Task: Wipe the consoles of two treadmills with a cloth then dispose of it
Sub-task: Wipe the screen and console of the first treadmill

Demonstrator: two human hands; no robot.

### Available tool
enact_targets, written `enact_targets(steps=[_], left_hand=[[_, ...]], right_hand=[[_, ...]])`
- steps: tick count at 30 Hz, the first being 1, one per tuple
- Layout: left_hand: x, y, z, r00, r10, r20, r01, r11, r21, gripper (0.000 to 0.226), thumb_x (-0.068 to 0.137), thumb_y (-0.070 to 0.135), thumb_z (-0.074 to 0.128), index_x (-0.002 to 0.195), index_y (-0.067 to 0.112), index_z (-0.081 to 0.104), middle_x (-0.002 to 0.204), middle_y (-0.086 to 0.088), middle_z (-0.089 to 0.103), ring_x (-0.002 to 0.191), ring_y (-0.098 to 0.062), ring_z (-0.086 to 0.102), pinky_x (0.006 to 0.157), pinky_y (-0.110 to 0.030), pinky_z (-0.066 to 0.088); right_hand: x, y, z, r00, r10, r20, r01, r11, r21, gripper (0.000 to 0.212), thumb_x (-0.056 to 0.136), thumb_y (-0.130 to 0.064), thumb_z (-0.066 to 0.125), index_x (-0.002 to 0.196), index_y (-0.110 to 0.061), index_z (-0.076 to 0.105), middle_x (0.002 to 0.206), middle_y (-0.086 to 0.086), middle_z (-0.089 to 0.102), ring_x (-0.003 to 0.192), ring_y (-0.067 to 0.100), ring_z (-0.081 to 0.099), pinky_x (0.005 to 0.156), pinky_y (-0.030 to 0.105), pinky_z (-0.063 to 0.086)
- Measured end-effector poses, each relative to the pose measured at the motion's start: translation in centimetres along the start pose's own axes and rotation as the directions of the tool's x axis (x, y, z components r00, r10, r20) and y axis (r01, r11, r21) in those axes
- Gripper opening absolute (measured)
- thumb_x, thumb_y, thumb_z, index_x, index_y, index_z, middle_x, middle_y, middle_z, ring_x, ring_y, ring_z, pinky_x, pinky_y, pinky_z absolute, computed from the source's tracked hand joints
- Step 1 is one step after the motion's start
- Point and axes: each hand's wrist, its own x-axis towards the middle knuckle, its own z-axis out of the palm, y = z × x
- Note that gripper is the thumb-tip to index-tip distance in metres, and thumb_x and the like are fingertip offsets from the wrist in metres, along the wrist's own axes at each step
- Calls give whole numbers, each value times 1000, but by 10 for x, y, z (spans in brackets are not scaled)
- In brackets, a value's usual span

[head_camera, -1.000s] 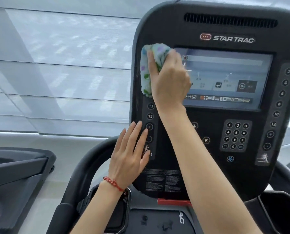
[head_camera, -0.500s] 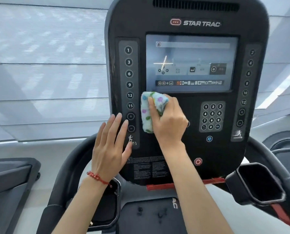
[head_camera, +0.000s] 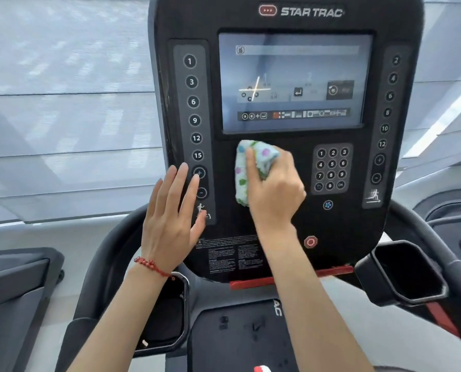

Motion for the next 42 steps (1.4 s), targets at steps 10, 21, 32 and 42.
enact_targets(steps=[10,21,32,42], left_hand=[[0,-1,-4,1000,8,23,-9,1000,20,49,91,19,53,134,-1,44,142,-23,36,134,-37,32,109,-50,30],[-16,8,-5,997,69,28,-68,998,-16,46,90,17,53,132,-3,46,139,-24,41,133,-37,32,109,-51,30],[-40,22,0,990,113,81,-111,994,-19,47,88,11,54,130,-7,47,139,-25,42,133,-37,34,108,-50,32],[-40,23,2,991,105,87,-105,994,1,47,88,11,53,131,-6,46,139,-26,40,134,-37,31,109,-51,31]], right_hand=[[-16,41,-12,999,-13,-43,13,1000,-19,47,91,-44,49,79,-1,62,65,8,62,50,20,58,39,25,43],[-57,24,-17,996,94,3,-94,995,17,37,86,-39,56,83,-2,63,66,7,61,52,19,58,41,26,45],[-73,49,-22,1000,-22,18,23,995,-93,44,92,-42,47,83,-3,64,63,7,58,50,21,56,40,26,40],[-68,72,-41,940,331,-80,-335,940,-57,46,89,-43,49,81,1,61,72,11,64,57,23,61,49,21,42]])
